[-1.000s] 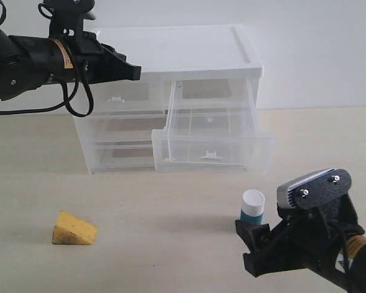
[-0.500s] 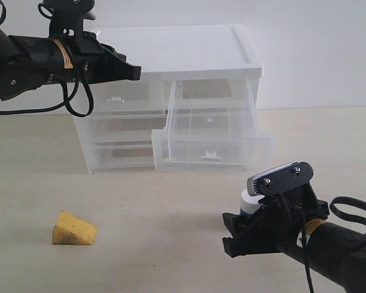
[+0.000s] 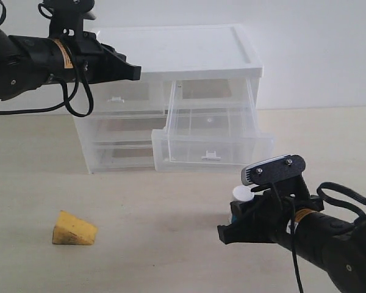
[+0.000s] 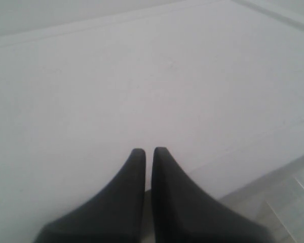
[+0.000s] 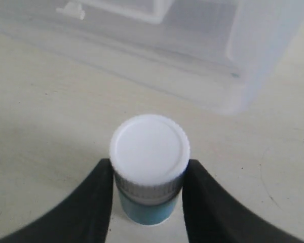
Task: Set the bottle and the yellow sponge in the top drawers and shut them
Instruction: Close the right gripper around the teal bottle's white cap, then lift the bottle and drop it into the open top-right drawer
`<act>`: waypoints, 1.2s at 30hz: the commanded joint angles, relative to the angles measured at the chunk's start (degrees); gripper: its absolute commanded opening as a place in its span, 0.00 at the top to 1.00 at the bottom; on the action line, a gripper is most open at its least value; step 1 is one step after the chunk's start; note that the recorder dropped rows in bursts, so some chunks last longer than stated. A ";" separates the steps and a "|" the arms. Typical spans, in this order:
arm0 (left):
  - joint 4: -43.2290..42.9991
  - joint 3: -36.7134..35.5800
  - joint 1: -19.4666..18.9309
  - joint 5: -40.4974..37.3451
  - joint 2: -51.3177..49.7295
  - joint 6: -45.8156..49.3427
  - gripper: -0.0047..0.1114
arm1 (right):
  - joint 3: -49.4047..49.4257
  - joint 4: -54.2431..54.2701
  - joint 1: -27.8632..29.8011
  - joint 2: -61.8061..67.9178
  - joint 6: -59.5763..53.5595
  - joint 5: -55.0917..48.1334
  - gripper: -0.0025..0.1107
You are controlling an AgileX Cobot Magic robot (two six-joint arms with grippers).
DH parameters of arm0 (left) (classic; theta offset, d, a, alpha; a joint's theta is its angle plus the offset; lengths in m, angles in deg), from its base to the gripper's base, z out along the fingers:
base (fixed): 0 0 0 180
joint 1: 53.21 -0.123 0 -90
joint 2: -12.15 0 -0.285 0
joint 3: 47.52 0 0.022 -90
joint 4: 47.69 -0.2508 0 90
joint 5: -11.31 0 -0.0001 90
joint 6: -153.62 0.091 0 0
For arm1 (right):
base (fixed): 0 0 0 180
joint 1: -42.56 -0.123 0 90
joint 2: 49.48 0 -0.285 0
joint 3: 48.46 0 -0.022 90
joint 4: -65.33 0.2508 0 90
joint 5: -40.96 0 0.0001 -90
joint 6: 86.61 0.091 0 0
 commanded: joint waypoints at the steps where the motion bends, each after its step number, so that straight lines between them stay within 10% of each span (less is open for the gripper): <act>1: -0.23 -0.54 0.02 -3.77 -0.71 -0.02 0.92 | -0.14 0.62 0.50 0.02 -0.80 -0.65 0.98; 36: -0.23 -0.54 0.02 -5.43 -0.71 -0.02 0.92 | -2.06 -5.53 -13.83 -44.32 1.63 -44.94 0.98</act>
